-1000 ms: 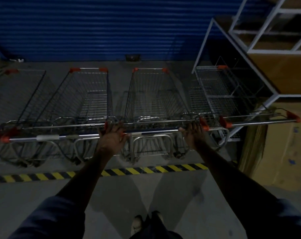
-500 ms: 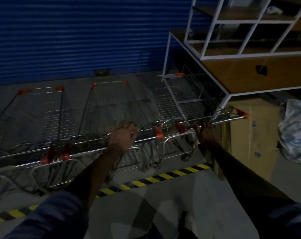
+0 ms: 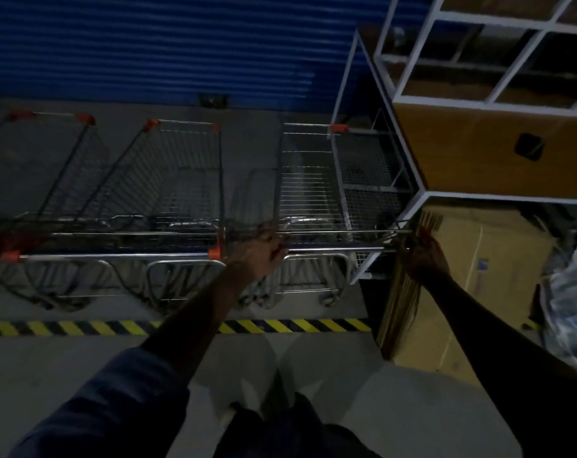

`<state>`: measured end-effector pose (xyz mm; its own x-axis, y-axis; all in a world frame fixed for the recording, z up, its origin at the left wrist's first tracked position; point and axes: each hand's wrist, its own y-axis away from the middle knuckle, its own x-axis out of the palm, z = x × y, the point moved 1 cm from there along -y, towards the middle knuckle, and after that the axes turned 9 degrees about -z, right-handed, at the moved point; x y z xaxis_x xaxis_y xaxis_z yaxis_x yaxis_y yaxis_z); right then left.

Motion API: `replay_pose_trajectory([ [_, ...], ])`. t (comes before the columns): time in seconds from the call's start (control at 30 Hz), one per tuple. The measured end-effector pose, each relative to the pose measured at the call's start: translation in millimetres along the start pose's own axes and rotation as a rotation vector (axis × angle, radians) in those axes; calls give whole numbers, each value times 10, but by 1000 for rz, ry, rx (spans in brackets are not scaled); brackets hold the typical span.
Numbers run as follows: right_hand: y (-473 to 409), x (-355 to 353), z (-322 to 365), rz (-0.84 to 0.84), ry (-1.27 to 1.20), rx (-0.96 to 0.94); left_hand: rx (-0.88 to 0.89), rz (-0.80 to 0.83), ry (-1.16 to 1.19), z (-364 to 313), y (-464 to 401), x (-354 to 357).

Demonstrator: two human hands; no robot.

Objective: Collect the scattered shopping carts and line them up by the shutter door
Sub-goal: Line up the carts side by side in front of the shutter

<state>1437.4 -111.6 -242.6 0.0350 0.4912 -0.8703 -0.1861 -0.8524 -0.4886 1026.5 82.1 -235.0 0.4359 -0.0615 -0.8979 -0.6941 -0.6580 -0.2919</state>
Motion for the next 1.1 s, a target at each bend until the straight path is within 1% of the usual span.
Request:
replay_pose_trajectory([
  [0.07, 64, 59, -49, -99, 68, -137, -15, 15, 14, -30, 16, 53],
  [0.1, 81, 90, -52, -158, 69, -162, -25, 34, 21, -27, 21, 74],
  [0.17, 81, 106, -31, -202, 67, -116, -25, 59, 30, -7, 30, 108],
  [0.23, 107, 147, 10, -167, 95, -48, -30, 65, 25, 41, 39, 167],
  [0.3, 129, 232, -23, -70, 123, 38, -42, 53, 37, 73, 42, 220],
  [0.33, 133, 259, -37, -19, 134, 60, -42, 40, 46, 89, 41, 244],
  [0.4, 144, 319, -61, 16, 171, 92, -30, 27, 45, 111, 46, 274],
  [0.57, 165, 332, -22, -95, 218, 82, -92, 68, 38, 51, 78, 236],
  [0.63, 176, 338, -16, -93, 216, 81, -96, 61, 28, 21, 112, 227],
  [0.77, 223, 348, 21, -62, 205, 115, -115, 44, 36, -34, 165, 175],
  [0.93, 250, 318, 123, 33, 174, 171, -140, 15, 44, -53, 264, 148],
  [1.1, 280, 251, 154, 56, 144, 169, -164, -3, 50, -118, 319, 122],
])
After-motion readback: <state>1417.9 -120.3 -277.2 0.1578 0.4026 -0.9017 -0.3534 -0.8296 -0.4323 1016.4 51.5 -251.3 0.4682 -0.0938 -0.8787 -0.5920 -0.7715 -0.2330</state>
